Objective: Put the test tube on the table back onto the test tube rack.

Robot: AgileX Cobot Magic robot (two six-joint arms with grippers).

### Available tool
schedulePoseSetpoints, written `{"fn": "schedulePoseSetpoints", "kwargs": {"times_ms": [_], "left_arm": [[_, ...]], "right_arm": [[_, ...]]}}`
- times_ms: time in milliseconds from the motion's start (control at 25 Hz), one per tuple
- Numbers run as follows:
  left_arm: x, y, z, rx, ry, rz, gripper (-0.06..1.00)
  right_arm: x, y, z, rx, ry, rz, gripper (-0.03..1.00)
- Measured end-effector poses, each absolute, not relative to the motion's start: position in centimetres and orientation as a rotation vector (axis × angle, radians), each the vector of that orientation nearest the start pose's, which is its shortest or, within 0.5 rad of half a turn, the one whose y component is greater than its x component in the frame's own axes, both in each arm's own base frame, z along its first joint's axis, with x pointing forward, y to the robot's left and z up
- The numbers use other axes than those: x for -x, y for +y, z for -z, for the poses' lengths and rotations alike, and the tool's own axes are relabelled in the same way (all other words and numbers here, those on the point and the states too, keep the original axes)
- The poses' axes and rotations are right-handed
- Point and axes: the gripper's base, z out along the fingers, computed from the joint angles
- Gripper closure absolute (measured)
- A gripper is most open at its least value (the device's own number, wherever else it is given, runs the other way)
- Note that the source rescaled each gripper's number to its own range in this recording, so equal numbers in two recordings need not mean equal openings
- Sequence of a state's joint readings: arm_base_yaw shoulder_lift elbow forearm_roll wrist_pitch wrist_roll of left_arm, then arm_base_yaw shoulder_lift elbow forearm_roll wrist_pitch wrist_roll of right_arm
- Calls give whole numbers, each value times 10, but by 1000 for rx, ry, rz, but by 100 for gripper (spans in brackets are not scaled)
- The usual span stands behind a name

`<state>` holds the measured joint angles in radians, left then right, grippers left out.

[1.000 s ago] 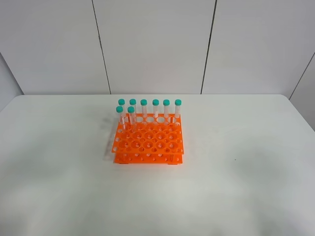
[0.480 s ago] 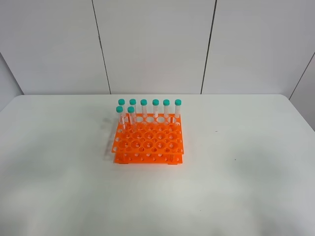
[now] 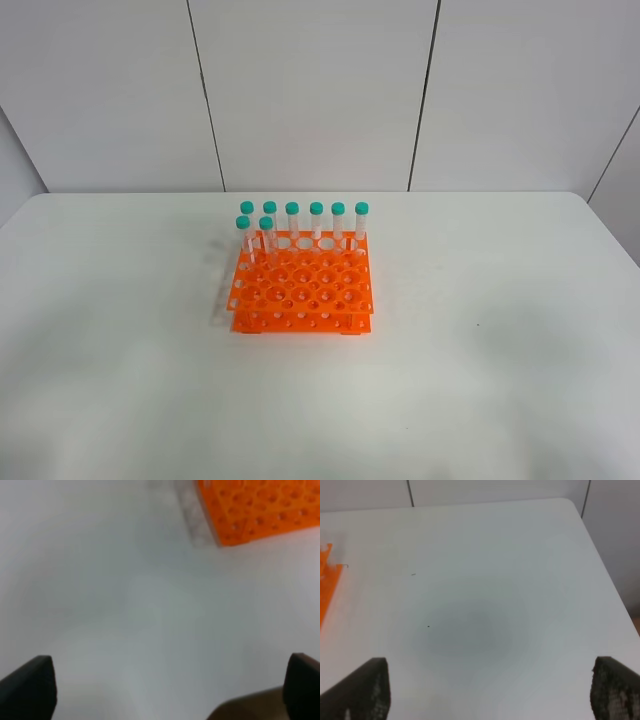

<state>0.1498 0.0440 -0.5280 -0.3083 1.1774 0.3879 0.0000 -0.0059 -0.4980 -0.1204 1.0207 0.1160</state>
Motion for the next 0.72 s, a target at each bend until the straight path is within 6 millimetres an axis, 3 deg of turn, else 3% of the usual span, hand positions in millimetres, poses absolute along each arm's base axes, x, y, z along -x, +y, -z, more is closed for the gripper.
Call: {"fn": "schedulePoseSetpoints", "kwargs": {"times_ms": [720], "left_arm": [[12, -28, -278, -289, 2070, 48, -6]], "right_arm": [[4, -9, -280, -119, 1992, 68, 13]]}}
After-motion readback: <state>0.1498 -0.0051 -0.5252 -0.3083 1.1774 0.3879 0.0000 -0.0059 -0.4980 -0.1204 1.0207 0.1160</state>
